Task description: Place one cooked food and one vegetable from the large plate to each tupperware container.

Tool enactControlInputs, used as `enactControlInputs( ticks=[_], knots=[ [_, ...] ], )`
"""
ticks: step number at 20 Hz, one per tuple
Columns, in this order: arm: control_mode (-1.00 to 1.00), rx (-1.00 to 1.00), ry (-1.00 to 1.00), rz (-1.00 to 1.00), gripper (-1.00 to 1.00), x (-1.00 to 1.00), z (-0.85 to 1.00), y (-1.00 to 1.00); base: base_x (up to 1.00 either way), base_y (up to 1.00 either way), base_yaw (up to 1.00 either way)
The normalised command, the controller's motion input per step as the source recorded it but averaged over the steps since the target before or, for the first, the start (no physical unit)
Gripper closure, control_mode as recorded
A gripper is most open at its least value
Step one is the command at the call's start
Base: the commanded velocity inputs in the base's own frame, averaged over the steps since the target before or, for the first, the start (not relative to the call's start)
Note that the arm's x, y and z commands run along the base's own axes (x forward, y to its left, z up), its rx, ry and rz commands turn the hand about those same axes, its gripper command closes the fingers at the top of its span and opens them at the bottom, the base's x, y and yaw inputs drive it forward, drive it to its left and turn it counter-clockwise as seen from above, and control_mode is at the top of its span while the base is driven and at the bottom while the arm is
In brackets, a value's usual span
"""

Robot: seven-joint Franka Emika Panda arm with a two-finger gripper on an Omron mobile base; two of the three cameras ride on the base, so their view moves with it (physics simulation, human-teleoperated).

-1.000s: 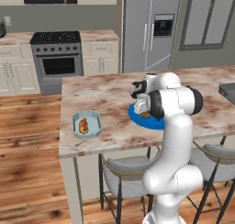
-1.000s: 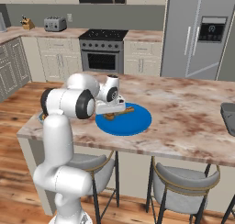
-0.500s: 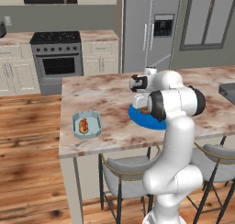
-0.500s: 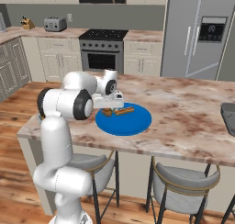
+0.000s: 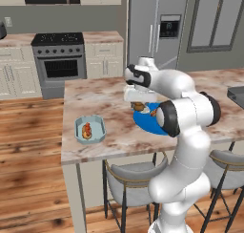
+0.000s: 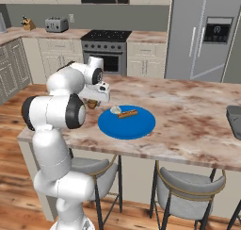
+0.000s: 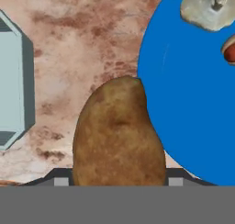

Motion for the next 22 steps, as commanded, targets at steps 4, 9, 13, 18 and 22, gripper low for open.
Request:
enactControlInputs(
  ticks=[4,9,13,18,22],
  knots=[
    [-1.0,-0.01,0.03,-0.45,1.0,-0.01,0.08,1.0,0.0,0.0,0.0],
    [-1.0,0.0,0.0,-0.41,1.0,-0.06,0.01,1.0,0.0,0.0,0.0],
    [-1.0,-0.02,-0.03,-0.22,1.0,-0.02,-0.17,0.97,0.0,0.0,0.0],
    [-1.0,-0.05,0.0,0.0,1.0,0.14,-0.36,0.31,0.0,0.0,0.0],
    [-1.0,0.0,0.0,0.12,1.0,0.02,-0.22,0.21,0.0,0.0,0.0]
  ],
)
